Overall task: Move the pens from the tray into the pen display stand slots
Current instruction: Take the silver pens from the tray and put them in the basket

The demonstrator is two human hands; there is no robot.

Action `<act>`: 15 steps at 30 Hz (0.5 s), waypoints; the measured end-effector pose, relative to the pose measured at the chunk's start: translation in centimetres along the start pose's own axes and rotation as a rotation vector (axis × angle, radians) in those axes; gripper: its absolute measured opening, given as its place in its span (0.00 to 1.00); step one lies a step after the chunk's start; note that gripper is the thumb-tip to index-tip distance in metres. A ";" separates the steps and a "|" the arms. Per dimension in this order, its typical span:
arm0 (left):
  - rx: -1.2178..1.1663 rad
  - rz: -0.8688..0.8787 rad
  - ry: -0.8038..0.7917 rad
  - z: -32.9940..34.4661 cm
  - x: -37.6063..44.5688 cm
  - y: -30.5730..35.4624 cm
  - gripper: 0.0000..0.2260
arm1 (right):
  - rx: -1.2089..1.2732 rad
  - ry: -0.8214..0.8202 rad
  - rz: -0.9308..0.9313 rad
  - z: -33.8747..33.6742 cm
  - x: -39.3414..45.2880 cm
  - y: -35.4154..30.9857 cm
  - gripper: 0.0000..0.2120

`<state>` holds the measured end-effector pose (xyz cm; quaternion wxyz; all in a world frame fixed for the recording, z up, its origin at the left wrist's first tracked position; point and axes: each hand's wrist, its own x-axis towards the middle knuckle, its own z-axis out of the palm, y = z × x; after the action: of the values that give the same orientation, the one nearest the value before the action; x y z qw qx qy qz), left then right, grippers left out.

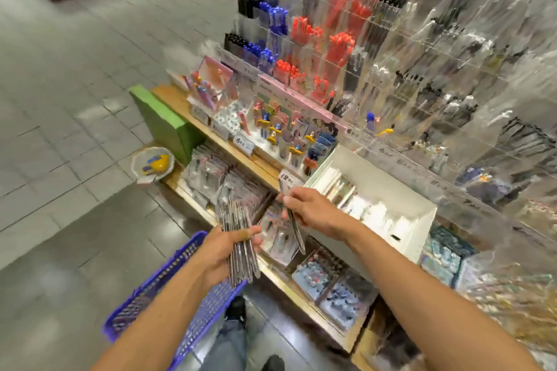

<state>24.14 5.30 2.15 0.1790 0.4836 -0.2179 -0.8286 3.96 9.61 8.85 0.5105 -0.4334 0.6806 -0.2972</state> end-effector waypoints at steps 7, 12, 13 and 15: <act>-0.201 -0.017 0.284 -11.8 -3.9 -3.4 0.05 | -0.203 -0.228 0.071 12.5 4.7 0.2 0.10; -0.300 -0.046 0.452 -19.2 -3.7 -4.8 0.04 | -0.234 -0.233 0.201 19.8 10.1 3.1 0.17; -0.303 -0.049 0.479 -20.4 -3.3 -5.0 0.03 | -0.253 -0.250 0.216 20.9 11.3 4.0 0.17; -0.291 -0.055 0.532 -22.6 -2.2 -5.6 0.05 | -0.274 -0.266 0.283 23.0 13.3 6.2 0.16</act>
<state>44.50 6.87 -9.15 0.2747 0.6588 -0.0290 -0.6998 22.70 1.37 -9.18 0.5687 -0.4343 0.6952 -0.0678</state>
